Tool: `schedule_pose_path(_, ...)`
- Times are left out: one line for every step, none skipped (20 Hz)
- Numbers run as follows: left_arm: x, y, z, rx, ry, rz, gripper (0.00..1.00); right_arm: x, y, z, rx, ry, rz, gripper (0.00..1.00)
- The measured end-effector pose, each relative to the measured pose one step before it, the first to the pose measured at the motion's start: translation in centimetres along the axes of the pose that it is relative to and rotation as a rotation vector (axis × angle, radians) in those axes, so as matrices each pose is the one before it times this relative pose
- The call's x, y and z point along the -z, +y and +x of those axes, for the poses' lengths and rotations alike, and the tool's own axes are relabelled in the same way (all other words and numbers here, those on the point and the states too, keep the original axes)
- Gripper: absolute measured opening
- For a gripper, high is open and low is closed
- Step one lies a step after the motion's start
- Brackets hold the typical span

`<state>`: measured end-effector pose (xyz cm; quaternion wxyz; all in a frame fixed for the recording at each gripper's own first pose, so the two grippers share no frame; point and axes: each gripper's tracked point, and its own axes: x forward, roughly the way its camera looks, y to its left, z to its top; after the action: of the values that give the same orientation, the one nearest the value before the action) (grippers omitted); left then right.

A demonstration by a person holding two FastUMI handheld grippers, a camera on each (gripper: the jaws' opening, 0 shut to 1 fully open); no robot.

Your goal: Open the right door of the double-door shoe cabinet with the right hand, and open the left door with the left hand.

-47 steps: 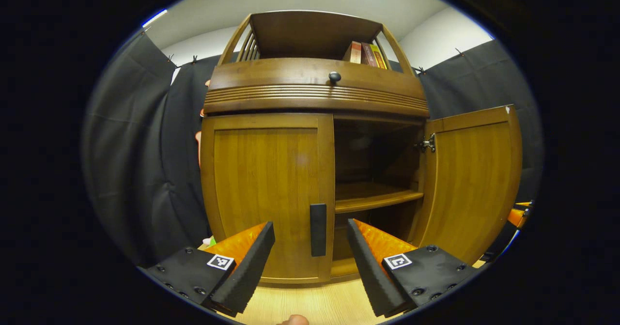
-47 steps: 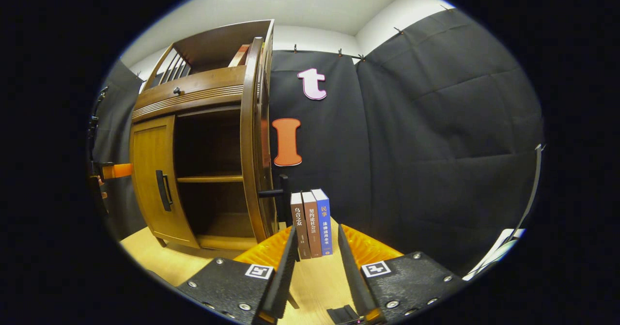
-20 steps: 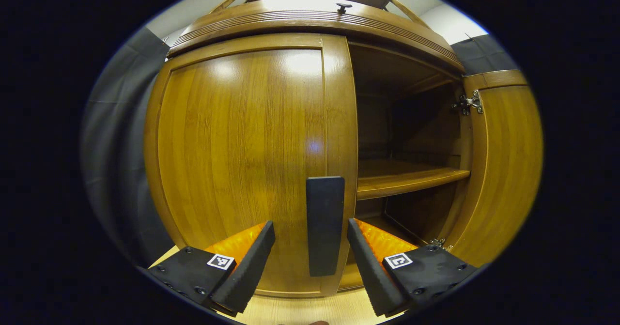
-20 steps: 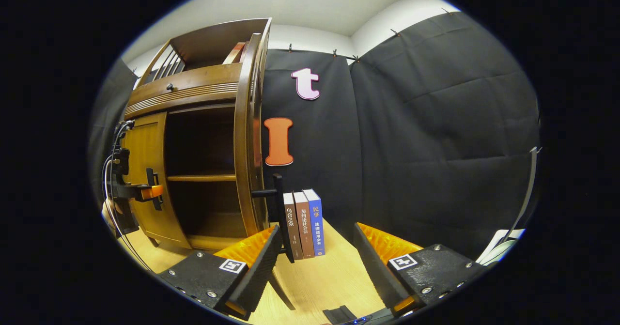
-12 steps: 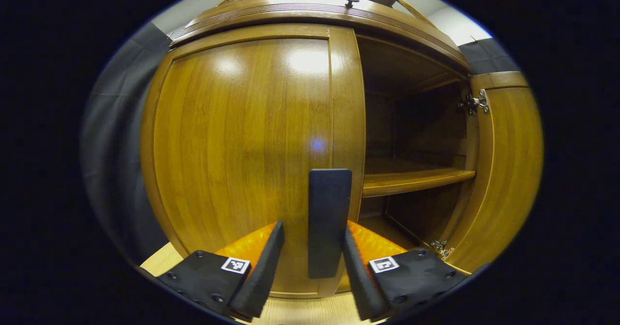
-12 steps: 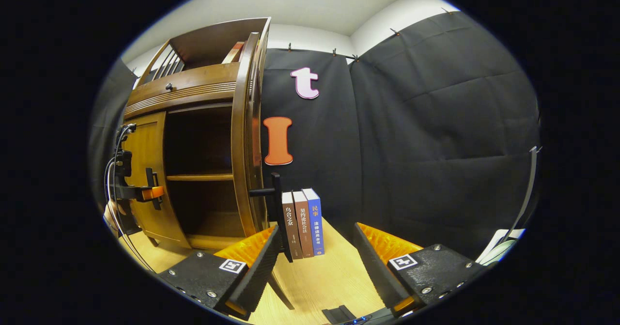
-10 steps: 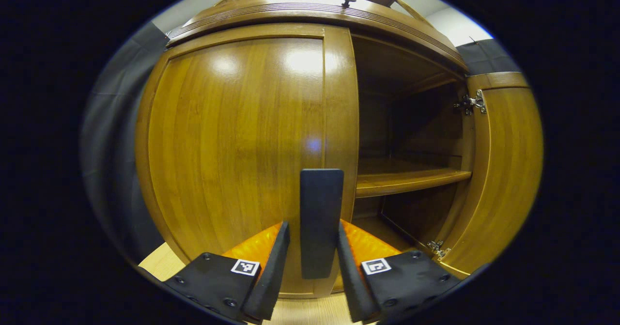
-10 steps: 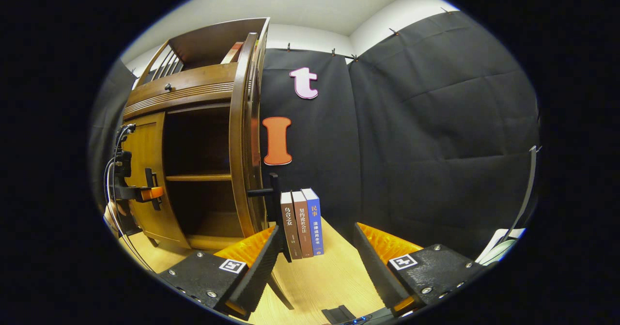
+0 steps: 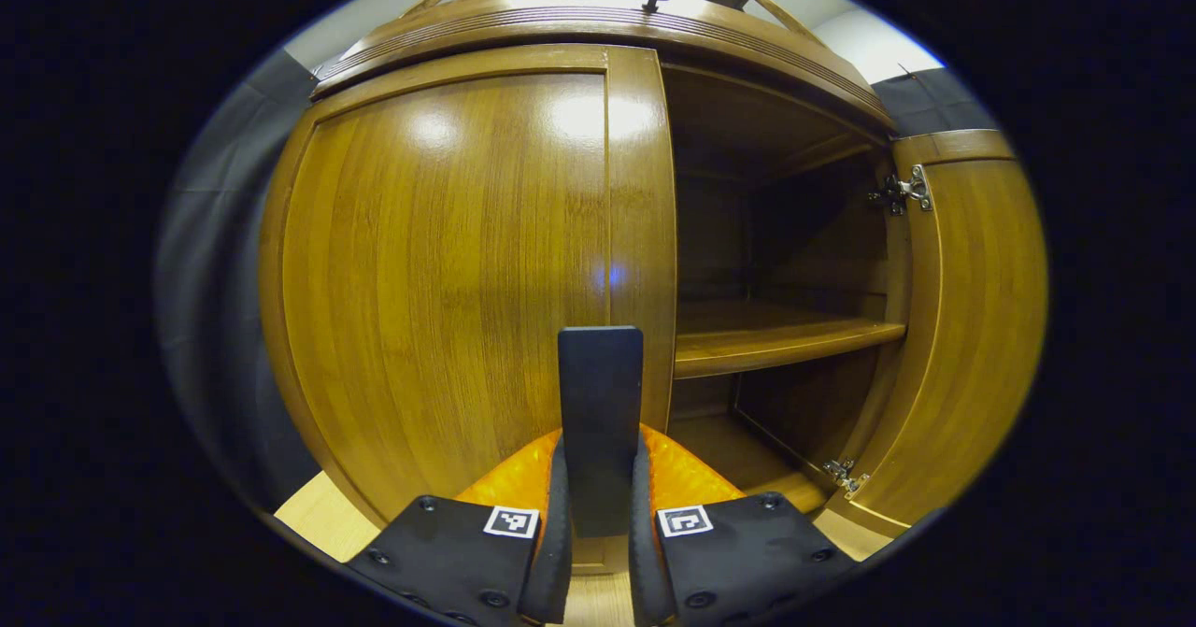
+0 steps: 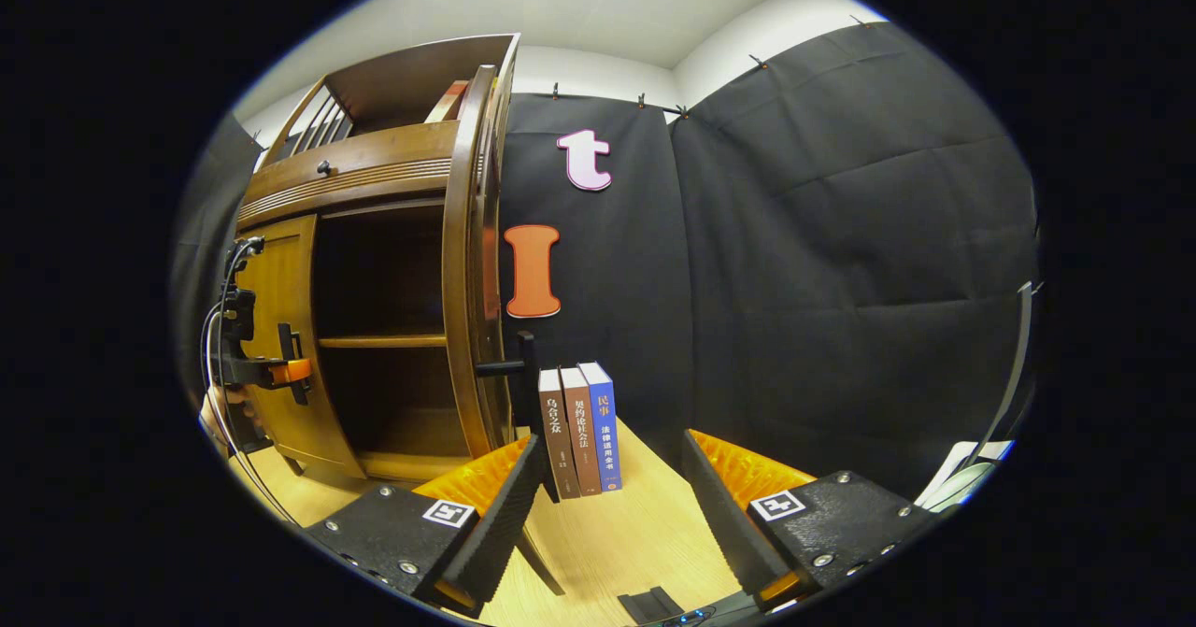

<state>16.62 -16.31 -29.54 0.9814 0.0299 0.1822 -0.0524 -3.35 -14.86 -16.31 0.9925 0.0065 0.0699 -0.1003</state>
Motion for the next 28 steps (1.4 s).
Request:
schedule_pose_path(0.011, -0.075, -0.226, 0.00588, 0.00197, 0.00351, 0.33, -0.093, 0.064, -0.125, -0.00069, -0.00046, -0.00245, 1.00)
schedule_pose_path(0.007, 0.144, -0.361, 0.00442, -0.00339, -0.00752, 0.32, -0.056, 0.060, -0.118, -0.00094, -0.00014, -0.00341, 1.00)
schedule_pose_path(-0.253, -0.009, -0.392, 0.01117, -0.00209, -0.00128, 0.28, -0.072, 0.073, -0.113, -0.00090, 0.00066, -0.00158, 1.00)
schedule_pose_path(0.313, -0.038, -0.295, 0.01139, 0.00035, -0.00616, 0.29, -0.015, 0.169, -0.114, -0.00200, -0.00021, 0.00046, 1.00)
schedule_pose_path(-0.081, 0.021, -0.380, 0.00854, -0.00127, 0.00005, 0.26, -0.078, 0.203, -0.157, -0.00248, -0.00112, 0.00041, 1.00)
schedule_pose_path(-0.020, -0.005, -0.041, 0.00740, 0.00297, 0.00329, 0.29, -0.136, 0.232, -0.171, -0.00144, -0.00218, 0.00050, 1.00)
schedule_pose_path(-0.055, -0.053, -0.094, 0.00752, -0.00043, 0.00406, 0.29, -0.187, 0.241, -0.171, -0.00327, -0.00228, -0.00016, 1.00)
schedule_pose_path(0.047, -0.056, -0.226, 0.00782, -0.00005, -0.00098, 0.29, -0.186, 0.332, -0.254, -0.00251, -0.00286, -0.00062, 1.00)
schedule_pose_path(-0.009, -0.100, -0.233, 0.00862, -0.00094, -0.00217, 0.29, -0.245, 0.163, -0.218, 0.00089, -0.00345, -0.00278, 1.00)
schedule_pose_path(0.054, -0.135, -0.203, 0.00709, -0.00062, -0.00220, 0.28, -0.203, 0.213, -0.232, 0.00229, -0.00478, -0.00541, 0.92)
schedule_pose_path(0.023, -0.081, -0.188, 0.00599, 0.00080, -0.00049, 0.28, -0.282, 0.163, -0.260, 0.00190, -0.00588, -0.00486, 0.92)
schedule_pose_path(0.033, -0.021, -0.153, 0.00518, -0.00098, 0.00016, 0.26, -0.341, 0.391, -0.292, -0.00861, -0.00440, 0.00239, 0.92)
schedule_pose_path(0.020, -0.066, -0.052, 0.00468, 0.00015, 0.00335, 0.28, -0.214, 0.520, -0.318, -0.00931, -0.00140, 0.00626, 0.92)
schedule_pose_path(-0.021, 0.049, -0.152, 0.00424, -0.00091, 0.00199, 0.26, -0.131, 0.449, -0.326, -0.00602, -0.00257, 0.00187, 1.00)
schedule_pose_path(-0.048, 0.021, -0.096, 0.00470, -0.00004, 0.00136, 0.26, -0.248, 0.216, -0.194, -0.00251, -0.00409, -0.00390, 1.00)
schedule_pose_path(0.032, -0.004, -0.183, 0.00407, -0.00011, 0.00055, 0.26, -0.261, 0.316, -0.228, -0.00344, -0.00490, -0.00498, 1.00)
schedule_pose_path(-0.039, -0.020, -0.171, 0.00412, -0.00001, -0.00019, 0.26, -0.226, 0.441, -0.213, -0.00566, -0.00373, -0.00145, 1.00)
schedule_pose_path(-0.049, 0.016, -0.078, 0.00446, -0.00230, -0.00081, 0.26, -0.163, 0.509, -0.341, -0.00804, -0.00288, 0.00184, 1.00)
schedule_pose_path(-0.132, 0.066, -0.266, 0.00360, -0.00175, -0.00237, 0.27, -0.230, 0.519, -0.209, -0.00724, -0.00216, 0.00181, 1.00)
schedule_pose_path(-0.144, 0.233, -0.320, 0.00206, -0.00180, 0.00660, 0.28, -0.183, 0.496, -0.227, -0.00723, -0.00211, 0.00034, 1.00)
schedule_pose_path(-0.086, 0.131, -0.292, 0.00207, -0.00062, 0.00109, 0.27, -0.158, 0.477, 0.030, -0.00637, -0.00071, -0.00131, 1.00)
schedule_pose_path(0.150, 0.151, -0.221, 0.00177, -0.00104, 0.00110, 0.27, -0.065, 0.489, -0.094, -0.00643, -0.00047, -0.00070, 1.00)
schedule_pose_path(0.034, -0.020, -0.184, 0.00214, -0.00121, 0.00041, 0.27, -0.075, 0.437, -0.188, -0.00871, -0.00015, 0.00026, 1.00)
schedule_pose_path(-0.016, 0.053, -0.075, 0.00235, -0.00156, -0.00112, 0.27, -0.110, 0.484, -0.170, -0.00773, -0.00085, 0.00189, 1.00)
schedule_pose_path(-0.039, 0.009, -0.167, 0.00279, 0.00144, -0.00166, 0.27, -0.034, 0.430, -0.146, -0.00769, -0.00091, 0.00231, 1.00)
schedule_pose_path(-0.008, 0.113, -0.291, 0.00254, 0.00333, 0.00010, 0.28, -0.191, 0.517, -0.140, -0.00869, -0.00135, 0.00224, 0.92)
schedule_pose_path(0.003, 0.053, -0.281, 0.00359, 0.00315, -0.00114, 0.28, -0.218, 0.497, 0.006, -0.00778, -0.00283, 0.00217, 1.00)
schedule_pose_path(0.130, 0.069, -0.391, 0.00424, 0.00138, 0.00003, 0.27, -0.248, 0.565, 0.062, -0.00782, -0.00277, 0.00172, 1.00)
